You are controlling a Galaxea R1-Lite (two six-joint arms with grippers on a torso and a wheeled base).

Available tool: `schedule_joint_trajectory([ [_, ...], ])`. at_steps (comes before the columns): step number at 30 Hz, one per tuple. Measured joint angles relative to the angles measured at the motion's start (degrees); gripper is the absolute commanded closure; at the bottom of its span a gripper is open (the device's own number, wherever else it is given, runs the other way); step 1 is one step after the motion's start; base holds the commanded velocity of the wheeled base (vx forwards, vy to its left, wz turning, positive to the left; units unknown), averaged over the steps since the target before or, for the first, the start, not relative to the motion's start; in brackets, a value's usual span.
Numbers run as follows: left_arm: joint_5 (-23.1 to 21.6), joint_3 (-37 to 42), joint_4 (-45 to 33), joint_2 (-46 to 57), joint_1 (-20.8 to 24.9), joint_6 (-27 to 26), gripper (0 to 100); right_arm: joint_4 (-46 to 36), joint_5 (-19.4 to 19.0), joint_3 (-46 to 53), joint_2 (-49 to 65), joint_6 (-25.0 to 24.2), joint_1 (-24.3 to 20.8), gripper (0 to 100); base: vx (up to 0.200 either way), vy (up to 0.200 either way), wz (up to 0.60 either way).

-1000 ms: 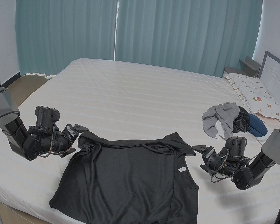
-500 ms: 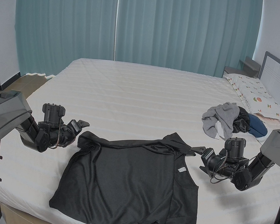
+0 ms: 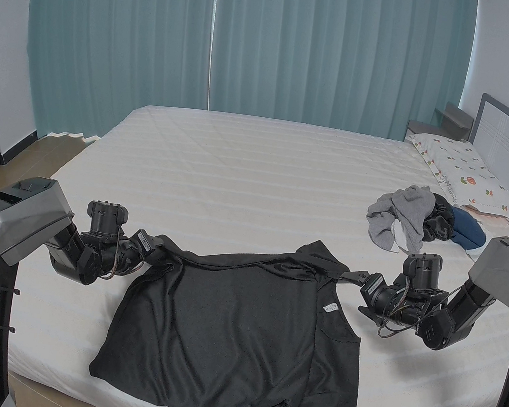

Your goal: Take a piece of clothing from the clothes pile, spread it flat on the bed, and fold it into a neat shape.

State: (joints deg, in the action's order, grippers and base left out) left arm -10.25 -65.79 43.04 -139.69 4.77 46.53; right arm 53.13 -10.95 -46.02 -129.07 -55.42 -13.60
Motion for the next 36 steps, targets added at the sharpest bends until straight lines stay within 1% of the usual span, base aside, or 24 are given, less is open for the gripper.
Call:
schedule_joint_trajectory([
  [2,0.55,-0.66,0.09,-0.69,-0.11,0.00,100,-0.02,0.09,-0.28,0.00,0.13,-0.23,0,0.000,0.000,0.00],
  [7,4.43,-3.22,0.11,-1.62,-0.30,-0.90,100,-0.41,0.06,-2.35,-0.12,2.55,-0.98,0,0.000,0.000,0.00],
  [12,7.28,-7.22,-0.02,-2.04,-0.69,-3.05,100,-2.27,0.41,-7.84,-1.79,3.88,-1.88,0,0.000,0.000,0.00],
  [19,11.03,-10.72,0.06,-2.73,-0.85,-4.06,100,-12.48,4.46,-22.05,-7.73,4.21,-2.66,0,0.000,0.000,0.00],
  [21,11.81,-11.04,0.11,-2.95,-0.85,-3.25,100,-15.17,5.47,-25.45,-9.84,4.27,-2.71,0,0.000,0.000,0.00],
  [23,12.06,-11.02,0.15,-3.06,-0.85,-1.27,100,-17.30,6.05,-27.95,-11.42,4.32,-2.66,0,0.000,0.000,0.00],
  [25,12.14,-10.45,0.20,-3.08,-0.80,3.06,100,-20.13,6.66,-31.79,-13.43,4.32,-2.44,0,0.000,0.000,0.00],
  [26,12.11,-10.20,0.22,-3.08,-0.80,4.35,100,-20.99,6.85,-33.06,-14.06,4.32,-2.38,0,0.000,0.000,0.00],
  [27,12.06,-9.86,0.23,-3.06,-0.80,5.83,100,-22.02,7.12,-34.57,-14.73,4.32,-2.27,100,0.000,0.000,0.00],
  [28,11.81,-9.26,0.26,-2.97,-0.83,7.63,100,-23.38,7.61,-36.75,-15.77,4.32,-2.12,100,0.000,0.000,0.00],
  [30,11.29,-8.30,0.30,-2.78,-0.91,9.55,100,-24.88,8.35,-39.81,-17.26,4.29,-1.94,100,0.000,0.000,0.00],
  [36,8.45,-4.61,0.50,-1.40,-1.41,11.35,100,-26.72,12.07,-49.85,-21.92,4.27,-1.69,100,0.000,0.000,0.00],
])
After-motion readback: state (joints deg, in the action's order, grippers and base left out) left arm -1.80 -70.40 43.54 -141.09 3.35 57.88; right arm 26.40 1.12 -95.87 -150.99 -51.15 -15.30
